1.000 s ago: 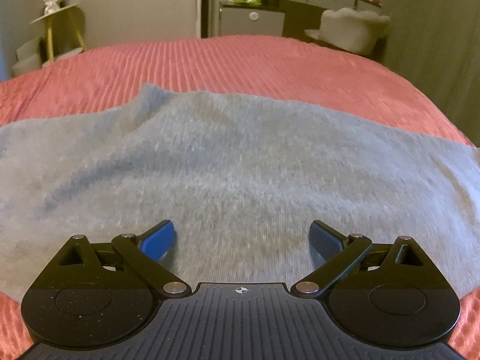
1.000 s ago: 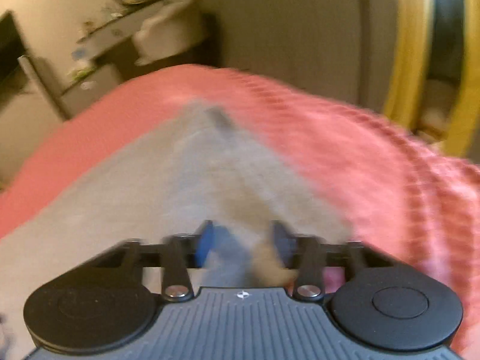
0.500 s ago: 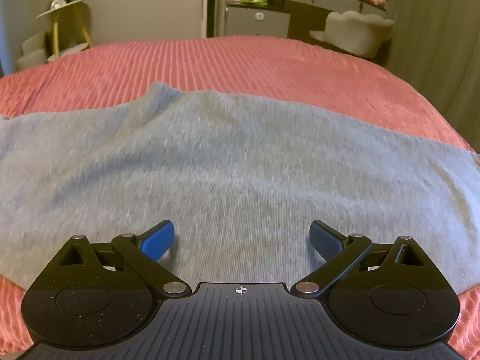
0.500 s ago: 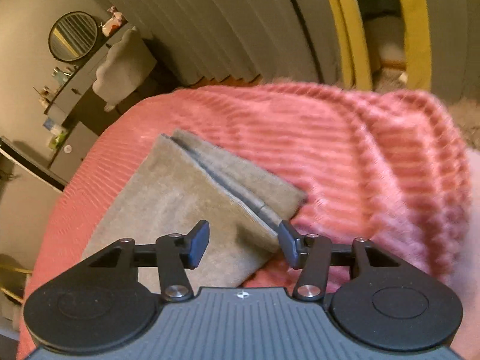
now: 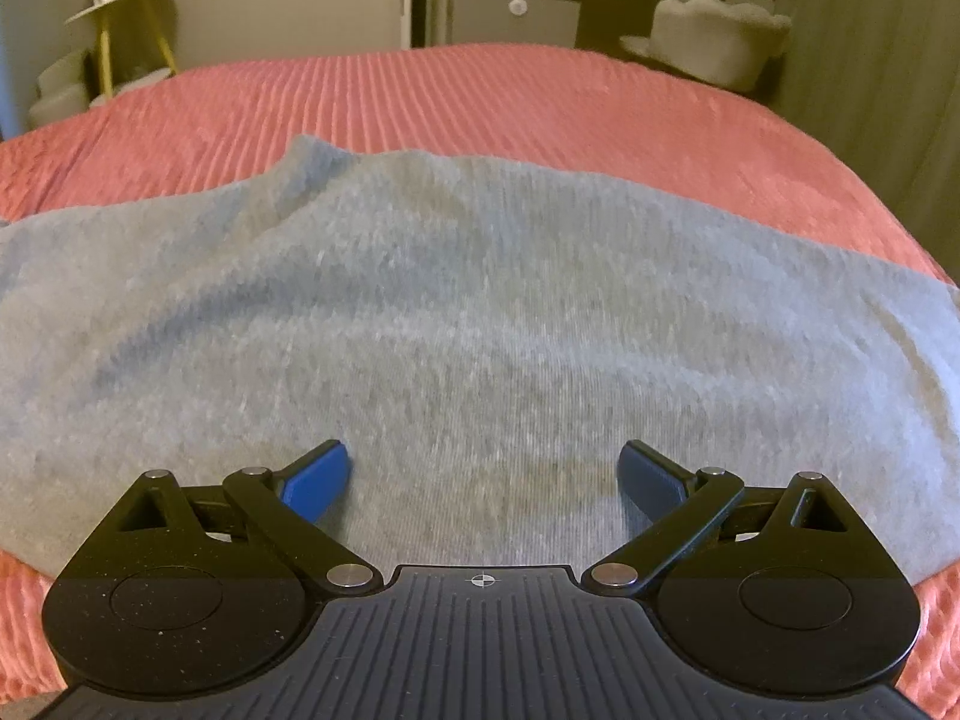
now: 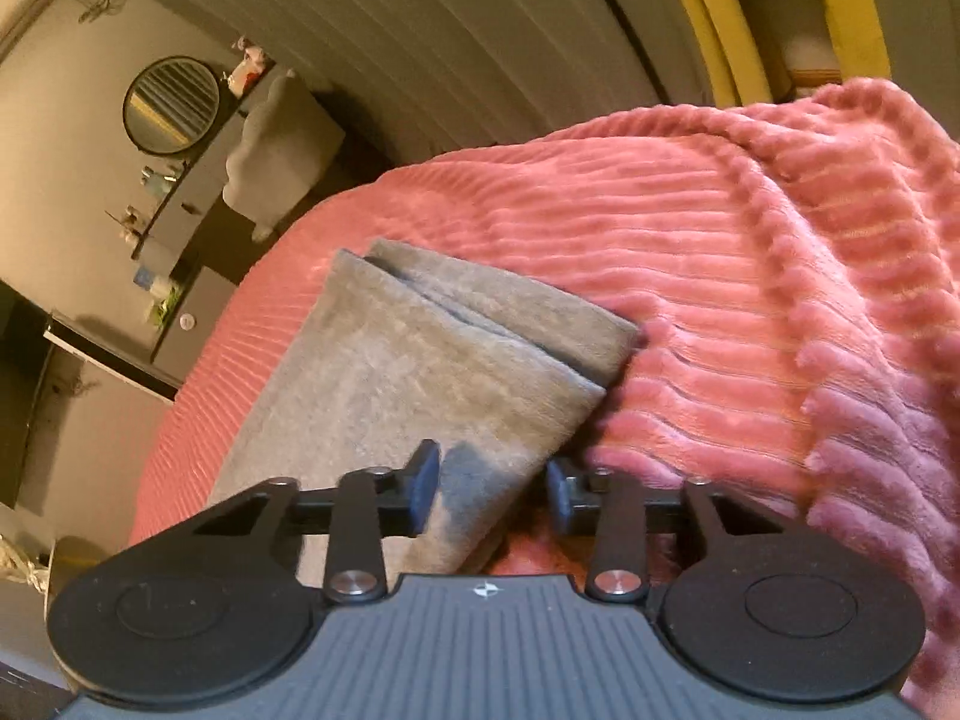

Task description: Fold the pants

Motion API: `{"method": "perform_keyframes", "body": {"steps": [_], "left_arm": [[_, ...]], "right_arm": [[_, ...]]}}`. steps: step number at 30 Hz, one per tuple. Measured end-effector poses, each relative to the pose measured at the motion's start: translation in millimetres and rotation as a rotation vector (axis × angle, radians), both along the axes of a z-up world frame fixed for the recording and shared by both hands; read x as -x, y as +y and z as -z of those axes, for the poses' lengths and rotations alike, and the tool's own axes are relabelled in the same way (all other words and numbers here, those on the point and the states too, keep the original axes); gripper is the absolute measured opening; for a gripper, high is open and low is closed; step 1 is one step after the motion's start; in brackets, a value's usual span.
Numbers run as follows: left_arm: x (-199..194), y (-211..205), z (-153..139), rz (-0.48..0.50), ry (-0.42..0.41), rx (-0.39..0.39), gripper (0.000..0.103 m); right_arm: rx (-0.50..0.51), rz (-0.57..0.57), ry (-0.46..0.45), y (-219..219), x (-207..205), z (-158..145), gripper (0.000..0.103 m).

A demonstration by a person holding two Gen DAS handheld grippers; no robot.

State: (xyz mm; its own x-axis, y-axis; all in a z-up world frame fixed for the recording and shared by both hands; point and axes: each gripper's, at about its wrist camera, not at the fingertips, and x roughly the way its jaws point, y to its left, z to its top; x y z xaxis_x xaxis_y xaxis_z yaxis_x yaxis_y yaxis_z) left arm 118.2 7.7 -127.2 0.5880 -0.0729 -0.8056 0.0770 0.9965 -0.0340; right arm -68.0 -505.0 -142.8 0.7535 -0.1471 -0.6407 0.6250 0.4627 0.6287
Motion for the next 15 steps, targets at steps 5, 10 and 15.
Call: {"method": "perform_keyframes", "body": {"steps": [5,10,15], "left_arm": [[-1,-2,1,0.011,0.000,-0.012,0.100],[-1,-1,1,0.007,0.004,-0.009,0.100],[-1,-1,0,0.006,0.007,-0.003,0.100]], "right_arm": [[0.058,-0.019,0.034,1,-2,2,0.019],[0.179,-0.029,0.071,8,-12,-26,0.008],[0.373,-0.083,0.147,18,-24,-41,0.007]]}}
